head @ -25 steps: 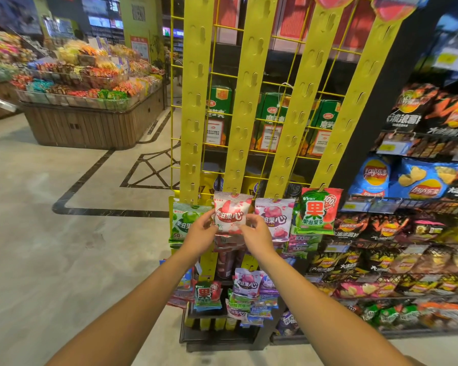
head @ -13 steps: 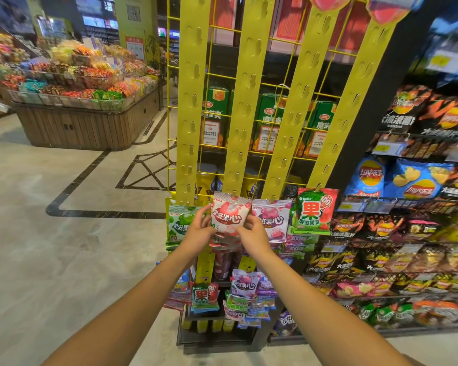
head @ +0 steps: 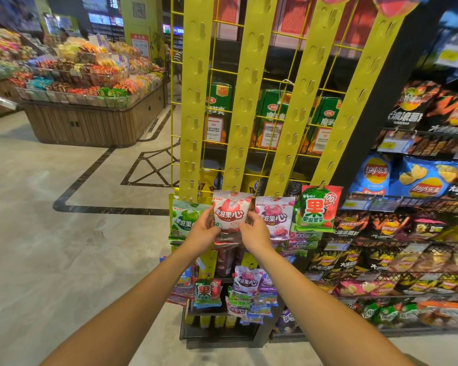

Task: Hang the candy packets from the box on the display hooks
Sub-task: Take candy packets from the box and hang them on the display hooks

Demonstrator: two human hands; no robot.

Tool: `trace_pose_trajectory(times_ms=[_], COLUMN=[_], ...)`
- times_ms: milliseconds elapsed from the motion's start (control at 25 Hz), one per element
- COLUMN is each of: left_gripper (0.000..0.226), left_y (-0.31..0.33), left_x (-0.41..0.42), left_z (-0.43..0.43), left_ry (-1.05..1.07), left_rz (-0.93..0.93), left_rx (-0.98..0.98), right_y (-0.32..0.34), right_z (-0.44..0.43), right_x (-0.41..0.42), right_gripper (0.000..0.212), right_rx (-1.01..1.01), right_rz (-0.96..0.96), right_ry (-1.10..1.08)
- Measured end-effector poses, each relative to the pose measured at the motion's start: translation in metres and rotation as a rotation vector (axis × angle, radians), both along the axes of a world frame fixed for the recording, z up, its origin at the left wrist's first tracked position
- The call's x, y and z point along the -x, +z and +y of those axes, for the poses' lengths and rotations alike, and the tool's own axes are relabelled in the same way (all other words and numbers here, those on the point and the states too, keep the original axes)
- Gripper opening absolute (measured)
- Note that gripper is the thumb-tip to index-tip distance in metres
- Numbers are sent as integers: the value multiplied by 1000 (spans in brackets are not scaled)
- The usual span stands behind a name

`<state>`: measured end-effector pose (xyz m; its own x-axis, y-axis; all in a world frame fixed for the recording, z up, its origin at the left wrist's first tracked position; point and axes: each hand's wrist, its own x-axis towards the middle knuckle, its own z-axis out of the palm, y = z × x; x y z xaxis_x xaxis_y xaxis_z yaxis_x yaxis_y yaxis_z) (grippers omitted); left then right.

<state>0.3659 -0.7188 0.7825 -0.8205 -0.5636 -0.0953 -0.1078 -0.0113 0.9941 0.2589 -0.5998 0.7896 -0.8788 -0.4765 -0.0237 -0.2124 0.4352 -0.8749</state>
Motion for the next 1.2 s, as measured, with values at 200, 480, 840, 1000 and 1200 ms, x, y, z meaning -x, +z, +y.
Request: trace_pose_trajectory(times_ms=[200, 480, 840, 1000, 1200], left_gripper=[66, 70, 72, 70, 71], left_y=[10, 0, 1, -1, -10], left_x=[-9, -27, 17, 52, 100], left_z=[11, 33, 175, 275, 394], left_ry=[38, 126, -53, -197, -345], left_rz=[-41, -318, -300, -245, -155], left_rx=[194, 1197, 1555, 1545, 1534], right_y=[5, 11, 19, 16, 7], right_z=[9, 62, 252, 366, 498], right_x=[-5, -9, 24, 46, 66], right_gripper=[37, 46, 64, 65, 64], right_rx=[23, -61, -408, -494, -555], right_rz=[-17, 190, 631, 600, 552], right_ry=[48, 126, 57, -61, -200])
